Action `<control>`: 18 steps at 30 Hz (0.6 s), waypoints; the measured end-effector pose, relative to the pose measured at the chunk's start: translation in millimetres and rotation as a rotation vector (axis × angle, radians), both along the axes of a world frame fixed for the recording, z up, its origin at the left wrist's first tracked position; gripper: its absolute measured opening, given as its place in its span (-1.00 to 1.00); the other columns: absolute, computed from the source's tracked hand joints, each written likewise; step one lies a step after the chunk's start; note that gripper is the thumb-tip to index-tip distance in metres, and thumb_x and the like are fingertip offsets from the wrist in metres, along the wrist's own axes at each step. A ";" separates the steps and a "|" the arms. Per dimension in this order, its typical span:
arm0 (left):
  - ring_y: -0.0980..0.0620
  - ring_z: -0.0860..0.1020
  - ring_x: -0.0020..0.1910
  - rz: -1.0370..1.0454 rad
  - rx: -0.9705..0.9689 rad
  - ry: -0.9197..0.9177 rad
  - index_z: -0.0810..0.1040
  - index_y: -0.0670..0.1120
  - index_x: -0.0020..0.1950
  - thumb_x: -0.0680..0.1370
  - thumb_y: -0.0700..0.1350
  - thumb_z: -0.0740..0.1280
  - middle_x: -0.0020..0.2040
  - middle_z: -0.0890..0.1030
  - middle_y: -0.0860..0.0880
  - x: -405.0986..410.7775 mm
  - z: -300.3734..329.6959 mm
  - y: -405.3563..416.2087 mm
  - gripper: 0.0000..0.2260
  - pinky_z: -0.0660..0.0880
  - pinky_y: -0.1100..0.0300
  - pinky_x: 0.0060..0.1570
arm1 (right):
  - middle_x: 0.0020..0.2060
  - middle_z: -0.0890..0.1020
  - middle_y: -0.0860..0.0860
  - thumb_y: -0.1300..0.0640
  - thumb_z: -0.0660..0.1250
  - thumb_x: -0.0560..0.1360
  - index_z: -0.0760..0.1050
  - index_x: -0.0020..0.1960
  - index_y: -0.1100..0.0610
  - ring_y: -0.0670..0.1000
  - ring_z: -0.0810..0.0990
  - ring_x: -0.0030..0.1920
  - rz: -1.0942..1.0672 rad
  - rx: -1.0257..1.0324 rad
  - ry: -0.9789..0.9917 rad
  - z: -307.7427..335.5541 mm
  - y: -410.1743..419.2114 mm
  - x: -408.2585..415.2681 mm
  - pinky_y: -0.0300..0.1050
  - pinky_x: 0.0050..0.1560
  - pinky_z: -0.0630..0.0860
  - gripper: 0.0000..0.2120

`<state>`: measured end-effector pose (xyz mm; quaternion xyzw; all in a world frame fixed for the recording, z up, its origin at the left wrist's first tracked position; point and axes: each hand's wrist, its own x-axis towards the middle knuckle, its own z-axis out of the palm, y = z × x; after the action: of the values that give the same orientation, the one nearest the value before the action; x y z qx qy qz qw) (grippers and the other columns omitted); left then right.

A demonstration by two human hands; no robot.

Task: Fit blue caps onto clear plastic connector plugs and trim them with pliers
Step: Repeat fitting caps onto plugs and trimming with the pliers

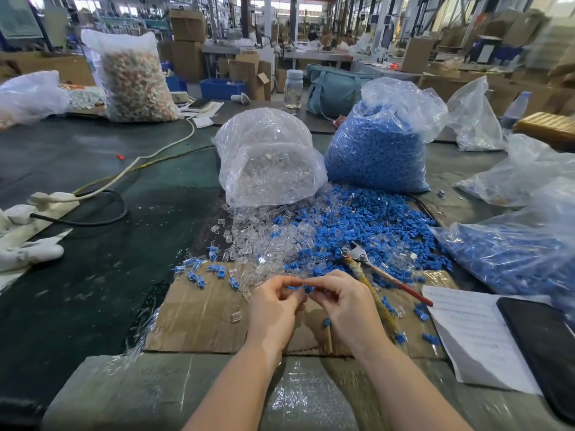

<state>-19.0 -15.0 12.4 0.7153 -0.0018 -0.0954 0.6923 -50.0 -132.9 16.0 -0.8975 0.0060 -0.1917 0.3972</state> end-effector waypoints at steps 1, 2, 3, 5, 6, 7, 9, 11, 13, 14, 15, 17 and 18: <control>0.08 0.57 -0.34 0.001 0.006 -0.002 0.58 -0.07 -0.12 0.50 -0.32 0.33 -0.32 0.62 -0.05 0.1 -0.5 -0.2 -0.84 0.50 0.30 -0.35 | -0.19 0.59 -0.09 0.26 0.41 0.44 0.65 0.03 0.08 -0.14 0.56 -0.14 -0.001 0.000 -0.003 0.0 -0.1 -0.2 -0.21 -0.04 0.53 -0.81; 0.07 0.57 -0.34 0.004 0.009 -0.003 0.58 -0.06 -0.14 0.50 -0.32 0.34 -0.32 0.62 -0.06 0.2 -0.9 -0.4 -0.83 0.51 0.28 -0.34 | -0.19 0.59 -0.09 0.26 0.42 0.44 0.65 0.02 0.09 -0.13 0.56 -0.14 -0.003 0.000 -0.006 -0.2 -0.3 -0.5 -0.18 -0.04 0.53 -0.82; 0.06 0.56 -0.34 0.009 0.004 0.000 0.58 -0.05 -0.15 0.49 -0.32 0.34 -0.33 0.62 -0.07 0.6 -1.3 -1.0 -0.83 0.50 0.25 -0.34 | -0.19 0.59 -0.08 0.26 0.42 0.44 0.65 0.01 0.09 -0.13 0.56 -0.14 -0.004 -0.001 -0.010 -0.5 -0.4 -0.8 -0.16 -0.03 0.53 -0.82; 0.08 0.56 -0.37 0.017 -0.003 0.003 0.58 -0.04 -0.17 0.49 -0.31 0.35 -0.34 0.62 -0.05 1.3 -2.0 -2.2 -0.83 0.50 0.25 -0.35 | -0.19 0.59 -0.09 0.25 0.41 0.44 0.65 0.01 0.09 -0.13 0.56 -0.14 -0.004 -0.008 -0.012 -0.5 -0.6 -1.2 -0.15 -0.03 0.54 -0.83; 0.09 0.55 -0.38 0.021 -0.002 0.002 0.58 -0.04 -0.18 0.49 -0.30 0.36 -0.36 0.62 -0.04 1.7 -2.1 -2.7 -0.84 0.49 0.25 -0.36 | -0.19 0.59 -0.09 0.25 0.41 0.44 0.65 0.01 0.09 -0.14 0.56 -0.14 -0.003 -0.011 -0.013 -0.2 -0.4 -1.3 -0.16 -0.03 0.54 -0.83; 0.09 0.55 -0.38 0.023 0.000 0.000 0.59 -0.03 -0.19 0.48 -0.29 0.37 -0.37 0.61 -0.03 2.1 -2.2 -3.3 -0.84 0.48 0.25 -0.36 | -0.19 0.59 -0.10 0.25 0.41 0.45 0.65 0.01 0.09 -0.14 0.56 -0.14 -0.002 -0.012 -0.015 0.1 -0.2 -1.4 -0.17 -0.03 0.54 -0.83; 0.08 0.55 -0.39 0.027 0.004 -0.001 0.58 -0.03 -0.20 0.47 -0.30 0.38 -0.40 0.61 0.00 2.6 -3.0 -4.2 -0.83 0.48 0.22 -0.35 | -0.19 0.58 -0.11 0.26 0.41 0.45 0.65 0.00 0.10 -0.15 0.55 -0.14 0.001 -0.013 -0.023 0.6 -0.5 -1.7 -0.20 -0.03 0.53 -0.84; 0.06 0.56 -0.37 0.030 0.005 0.003 0.59 -0.04 -0.19 0.46 -0.32 0.39 -0.41 0.61 0.00 2.5 -3.1 -4.6 -0.83 0.51 0.18 -0.30 | -0.20 0.58 -0.12 0.27 0.41 0.44 0.65 -0.01 0.10 -0.17 0.55 -0.14 0.002 -0.016 -0.033 0.9 -1.1 -1.7 -0.24 -0.04 0.52 -0.84; 0.04 0.57 -0.34 0.030 0.005 0.005 0.59 -0.04 -0.19 0.46 -0.31 0.39 -0.39 0.61 -0.02 2.4 -3.2 -5.2 -0.83 0.53 0.14 -0.24 | -0.20 0.58 -0.12 0.27 0.41 0.44 0.65 -0.01 0.11 -0.18 0.55 -0.14 0.001 -0.023 -0.039 1.1 -1.5 -2.0 -0.29 -0.05 0.50 -0.85; 0.03 0.58 -0.33 0.030 0.004 0.005 0.59 -0.04 -0.18 0.46 -0.31 0.39 -0.38 0.62 -0.03 2.4 -3.2 -5.3 -0.84 0.54 0.13 -0.22 | -0.20 0.58 -0.11 0.27 0.41 0.44 0.65 -0.01 0.11 -0.18 0.54 -0.14 0.000 -0.027 -0.043 1.2 -1.7 -2.1 -0.29 -0.06 0.50 -0.85; 0.03 0.58 -0.33 0.029 0.001 0.006 0.60 -0.04 -0.18 0.46 -0.31 0.39 -0.37 0.62 -0.04 2.3 -3.3 -5.5 -0.84 0.54 0.13 -0.21 | -0.20 0.59 -0.11 0.26 0.41 0.44 0.65 -0.02 0.11 -0.17 0.54 -0.14 -0.001 -0.030 -0.048 1.5 -1.8 -2.0 -0.29 -0.06 0.50 -0.86; 0.04 0.58 -0.33 0.026 -0.009 0.013 0.60 -0.05 -0.17 0.47 -0.30 0.39 -0.37 0.62 -0.03 1.7 -3.3 -5.8 -0.85 0.55 0.15 -0.22 | -0.20 0.59 -0.11 0.25 0.41 0.44 0.64 -0.03 0.11 -0.16 0.55 -0.15 0.002 -0.034 -0.052 1.6 -2.1 -2.1 -0.27 -0.06 0.50 -0.88; 0.05 0.58 -0.33 0.027 -0.012 0.016 0.59 -0.05 -0.17 0.47 -0.31 0.38 -0.36 0.62 -0.04 1.6 -3.3 -6.0 -0.85 0.54 0.16 -0.23 | -0.20 0.59 -0.11 0.24 0.41 0.44 0.64 -0.04 0.11 -0.16 0.54 -0.15 0.003 -0.038 -0.052 1.3 -2.5 -2.1 -0.25 -0.07 0.50 -0.88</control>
<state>-17.4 -21.0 9.0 0.7102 0.0128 -0.0918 0.6978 -52.2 -135.4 17.3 -0.8997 -0.0094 -0.2142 0.3803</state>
